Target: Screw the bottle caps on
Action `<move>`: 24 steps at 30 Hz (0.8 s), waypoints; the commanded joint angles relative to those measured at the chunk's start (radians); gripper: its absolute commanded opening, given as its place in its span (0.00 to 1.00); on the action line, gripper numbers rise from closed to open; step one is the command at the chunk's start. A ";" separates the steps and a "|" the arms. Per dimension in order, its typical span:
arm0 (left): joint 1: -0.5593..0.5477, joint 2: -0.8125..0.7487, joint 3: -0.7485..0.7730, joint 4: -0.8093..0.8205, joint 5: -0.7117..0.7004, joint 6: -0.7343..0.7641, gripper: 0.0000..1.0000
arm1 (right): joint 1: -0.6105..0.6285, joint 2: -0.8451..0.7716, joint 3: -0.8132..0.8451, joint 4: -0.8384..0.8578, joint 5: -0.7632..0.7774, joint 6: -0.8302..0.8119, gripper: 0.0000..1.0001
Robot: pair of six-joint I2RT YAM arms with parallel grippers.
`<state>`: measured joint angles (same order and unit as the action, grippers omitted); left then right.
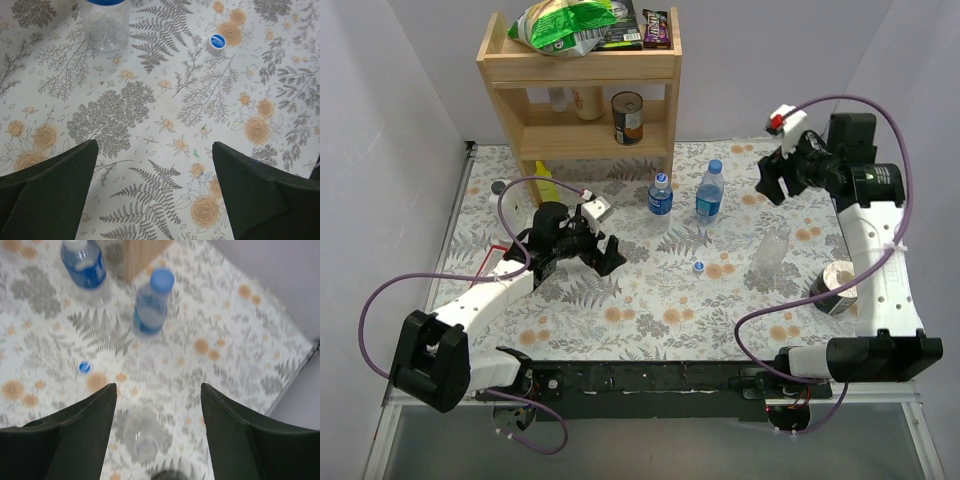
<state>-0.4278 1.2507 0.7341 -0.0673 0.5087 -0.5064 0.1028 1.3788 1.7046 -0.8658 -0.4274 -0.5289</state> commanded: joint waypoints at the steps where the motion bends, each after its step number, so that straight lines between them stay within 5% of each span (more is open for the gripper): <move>1: -0.003 -0.086 -0.002 -0.011 0.103 -0.003 0.98 | -0.160 -0.099 -0.137 -0.234 -0.054 -0.167 0.74; 7: -0.003 -0.065 -0.001 -0.071 0.103 0.071 0.98 | -0.406 -0.175 -0.321 -0.239 -0.310 -0.369 0.77; 14: -0.003 -0.022 0.048 -0.150 0.137 0.123 0.98 | -0.422 -0.231 -0.476 -0.178 -0.459 -0.493 0.82; 24: 0.001 0.036 0.113 -0.226 0.148 0.183 0.98 | -0.422 -0.225 -0.576 -0.026 -0.433 -0.493 0.79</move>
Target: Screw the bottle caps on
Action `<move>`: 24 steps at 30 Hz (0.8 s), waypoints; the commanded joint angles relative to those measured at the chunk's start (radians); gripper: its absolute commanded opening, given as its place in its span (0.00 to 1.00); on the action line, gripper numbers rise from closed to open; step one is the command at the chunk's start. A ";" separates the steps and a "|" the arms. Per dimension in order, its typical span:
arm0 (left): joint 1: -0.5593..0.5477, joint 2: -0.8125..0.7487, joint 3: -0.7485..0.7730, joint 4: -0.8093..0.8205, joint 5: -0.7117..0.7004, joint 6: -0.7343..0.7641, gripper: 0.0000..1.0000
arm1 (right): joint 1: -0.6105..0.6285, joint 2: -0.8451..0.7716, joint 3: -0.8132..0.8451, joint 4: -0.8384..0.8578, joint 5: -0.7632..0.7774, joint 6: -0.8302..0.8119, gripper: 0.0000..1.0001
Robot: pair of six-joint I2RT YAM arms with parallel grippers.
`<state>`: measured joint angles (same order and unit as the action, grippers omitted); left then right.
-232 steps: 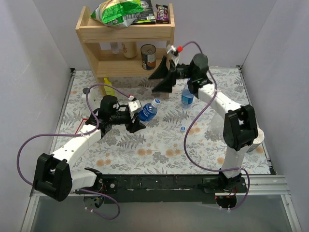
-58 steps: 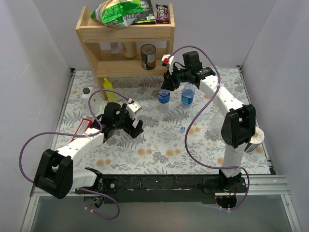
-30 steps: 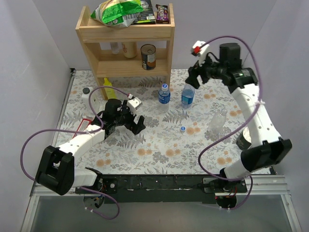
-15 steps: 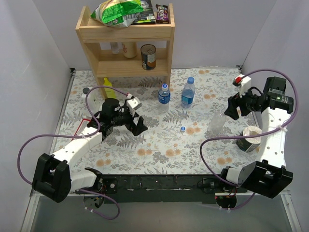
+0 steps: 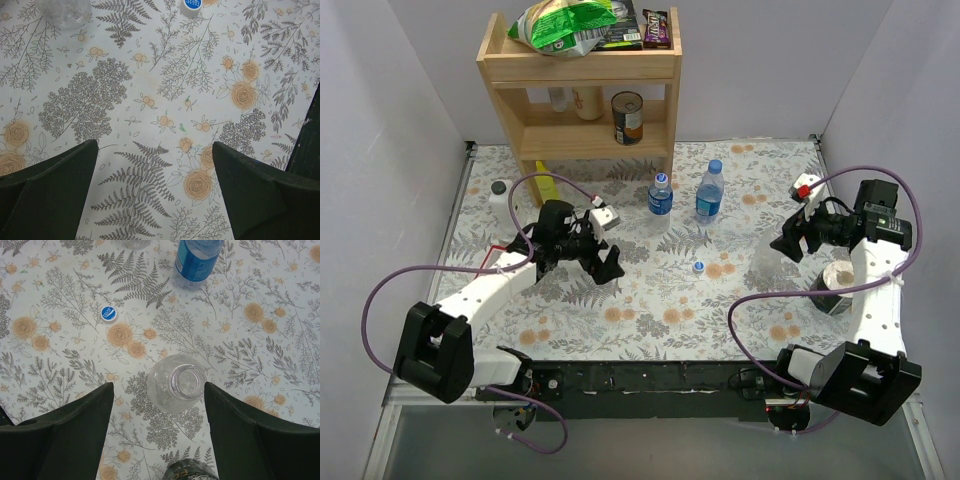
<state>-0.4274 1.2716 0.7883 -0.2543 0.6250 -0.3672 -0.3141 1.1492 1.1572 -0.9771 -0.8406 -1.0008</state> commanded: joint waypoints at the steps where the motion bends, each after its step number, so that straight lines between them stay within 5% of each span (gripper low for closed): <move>1: 0.001 0.021 0.066 -0.043 0.038 0.048 0.98 | -0.005 0.006 -0.033 0.101 -0.020 -0.018 0.78; 8: 0.001 0.061 0.121 -0.088 0.113 0.094 0.98 | -0.005 0.021 -0.102 0.230 -0.063 0.028 0.62; 15: 0.001 0.060 0.109 -0.089 0.145 0.100 0.98 | -0.002 0.040 -0.131 0.270 -0.089 0.110 0.21; 24: 0.001 0.029 0.071 -0.086 0.169 0.106 0.98 | 0.004 0.015 -0.096 0.012 -0.049 -0.154 0.20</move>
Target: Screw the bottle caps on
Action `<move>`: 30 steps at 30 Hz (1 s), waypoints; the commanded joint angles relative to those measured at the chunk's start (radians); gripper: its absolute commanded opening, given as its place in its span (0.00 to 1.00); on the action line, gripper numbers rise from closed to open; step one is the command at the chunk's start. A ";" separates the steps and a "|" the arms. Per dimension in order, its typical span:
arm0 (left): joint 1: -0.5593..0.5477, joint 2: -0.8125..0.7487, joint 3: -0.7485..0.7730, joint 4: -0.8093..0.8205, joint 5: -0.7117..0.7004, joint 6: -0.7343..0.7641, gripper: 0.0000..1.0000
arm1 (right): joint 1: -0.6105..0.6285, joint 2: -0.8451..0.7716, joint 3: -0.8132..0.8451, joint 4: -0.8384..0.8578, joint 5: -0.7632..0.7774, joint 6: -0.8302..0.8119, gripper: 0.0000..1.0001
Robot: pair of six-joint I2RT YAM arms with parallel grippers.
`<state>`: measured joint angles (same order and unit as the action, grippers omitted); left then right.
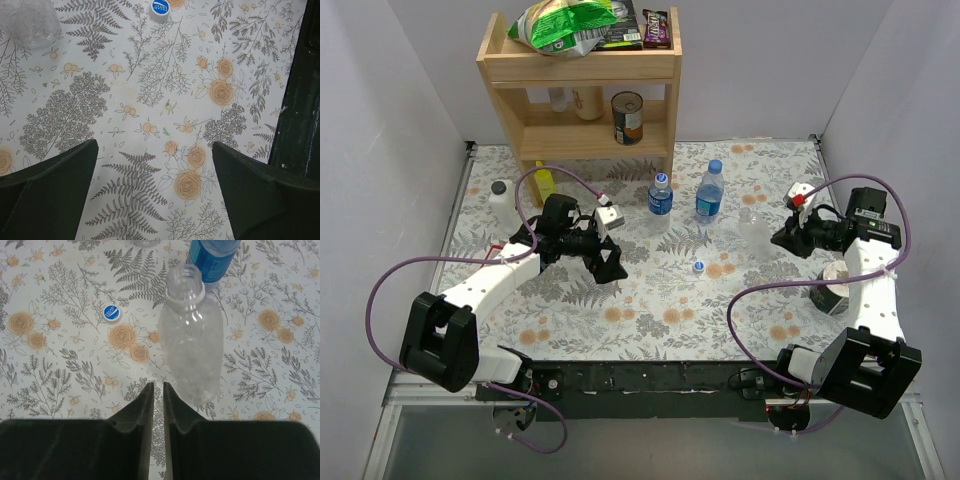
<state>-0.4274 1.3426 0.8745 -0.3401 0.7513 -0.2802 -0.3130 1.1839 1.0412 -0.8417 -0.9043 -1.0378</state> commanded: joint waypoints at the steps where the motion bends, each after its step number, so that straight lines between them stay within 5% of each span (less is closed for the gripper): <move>1: 0.001 -0.043 -0.016 0.001 0.046 0.018 0.98 | 0.005 -0.018 0.026 -0.123 0.015 -0.126 0.20; 5: 0.001 -0.048 -0.017 0.013 0.046 0.010 0.98 | 0.011 0.009 0.078 -0.083 0.030 -0.113 0.32; 11: 0.001 -0.060 -0.032 0.026 0.017 0.003 0.98 | 0.084 0.071 0.141 -0.138 0.099 -0.327 0.64; 30: 0.015 -0.095 -0.081 0.036 0.017 -0.014 0.98 | 0.453 0.232 0.187 -0.004 0.306 -0.442 0.70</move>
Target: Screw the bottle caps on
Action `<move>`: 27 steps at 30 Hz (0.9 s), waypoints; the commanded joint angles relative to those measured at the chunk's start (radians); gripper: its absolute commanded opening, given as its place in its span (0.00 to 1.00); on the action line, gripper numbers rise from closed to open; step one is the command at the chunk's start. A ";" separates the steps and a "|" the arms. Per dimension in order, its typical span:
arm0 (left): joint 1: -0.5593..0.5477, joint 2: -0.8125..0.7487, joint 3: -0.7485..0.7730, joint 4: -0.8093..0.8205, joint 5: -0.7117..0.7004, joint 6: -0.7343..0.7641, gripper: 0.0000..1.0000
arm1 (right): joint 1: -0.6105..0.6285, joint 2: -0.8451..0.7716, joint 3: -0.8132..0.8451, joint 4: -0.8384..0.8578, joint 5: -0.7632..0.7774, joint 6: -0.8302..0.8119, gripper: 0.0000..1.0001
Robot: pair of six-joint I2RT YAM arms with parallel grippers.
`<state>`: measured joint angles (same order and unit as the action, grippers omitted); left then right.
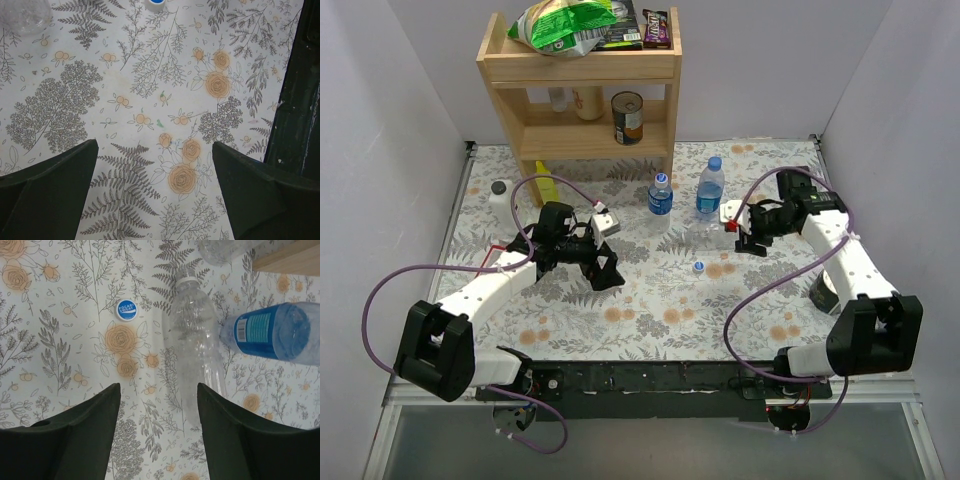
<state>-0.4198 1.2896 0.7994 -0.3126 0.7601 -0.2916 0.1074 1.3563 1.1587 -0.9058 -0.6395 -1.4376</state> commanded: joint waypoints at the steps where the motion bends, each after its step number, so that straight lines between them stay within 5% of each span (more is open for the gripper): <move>1: 0.007 -0.041 -0.008 0.009 0.008 -0.003 0.98 | 0.037 0.102 0.082 0.068 0.058 -0.044 0.71; 27: 0.032 0.017 0.012 -0.003 0.001 0.006 0.98 | 0.028 0.469 0.098 0.228 0.202 -0.086 0.85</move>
<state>-0.3946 1.3014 0.7933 -0.3134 0.7589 -0.2947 0.1379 1.7878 1.2724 -0.7136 -0.4660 -1.5169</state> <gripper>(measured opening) 0.982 0.834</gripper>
